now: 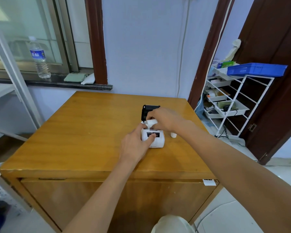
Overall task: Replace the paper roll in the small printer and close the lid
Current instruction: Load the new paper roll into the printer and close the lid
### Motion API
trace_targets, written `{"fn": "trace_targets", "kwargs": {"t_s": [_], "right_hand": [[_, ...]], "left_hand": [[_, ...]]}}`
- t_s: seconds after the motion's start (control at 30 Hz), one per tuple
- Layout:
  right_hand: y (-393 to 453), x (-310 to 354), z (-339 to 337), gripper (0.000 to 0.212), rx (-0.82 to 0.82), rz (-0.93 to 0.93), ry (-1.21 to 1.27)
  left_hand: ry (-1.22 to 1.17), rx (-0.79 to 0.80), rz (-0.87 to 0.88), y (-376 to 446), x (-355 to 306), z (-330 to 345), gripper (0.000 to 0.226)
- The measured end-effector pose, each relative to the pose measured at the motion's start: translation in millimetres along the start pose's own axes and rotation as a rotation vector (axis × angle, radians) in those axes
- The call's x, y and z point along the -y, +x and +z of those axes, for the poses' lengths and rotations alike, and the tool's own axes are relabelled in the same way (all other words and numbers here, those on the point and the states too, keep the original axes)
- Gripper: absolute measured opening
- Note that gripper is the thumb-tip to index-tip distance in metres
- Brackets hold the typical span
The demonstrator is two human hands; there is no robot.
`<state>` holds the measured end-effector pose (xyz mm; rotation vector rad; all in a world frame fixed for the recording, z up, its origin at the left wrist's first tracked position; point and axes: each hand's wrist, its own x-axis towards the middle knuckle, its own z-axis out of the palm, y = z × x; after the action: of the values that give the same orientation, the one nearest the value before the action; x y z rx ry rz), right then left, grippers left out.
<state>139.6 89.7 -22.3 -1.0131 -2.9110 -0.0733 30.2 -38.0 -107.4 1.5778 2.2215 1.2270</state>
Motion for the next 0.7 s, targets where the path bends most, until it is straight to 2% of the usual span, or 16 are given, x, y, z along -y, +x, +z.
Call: {"fn": "trace_targets", "kwargs": {"t_s": [0.2, 0.37, 0.57, 0.7], "right_hand": [[-9.0, -4.0, -8.9, 0.026, -0.059, 0.001, -0.051], [-23.0, -1.6, -14.3, 0.026, -0.113, -0.035, -0.018], [-44.7, 6.8, -8.3, 0.032, -0.088, -0.002, 0.079], [-57.9, 8.7, -2.8, 0.034, -0.092, -0.016, 0.045]], "left_hand": [[-0.057, 0.014, 0.011, -1.6, 2.2, 0.2, 0.054], [-0.084, 0.014, 0.000, -2.0, 2.0, -0.3, 0.051], [-0.158, 0.028, -0.023, -5.6, -1.5, -3.2, 0.052], [-0.169, 0.070, -0.034, -8.0, -4.4, -5.7, 0.066]]}}
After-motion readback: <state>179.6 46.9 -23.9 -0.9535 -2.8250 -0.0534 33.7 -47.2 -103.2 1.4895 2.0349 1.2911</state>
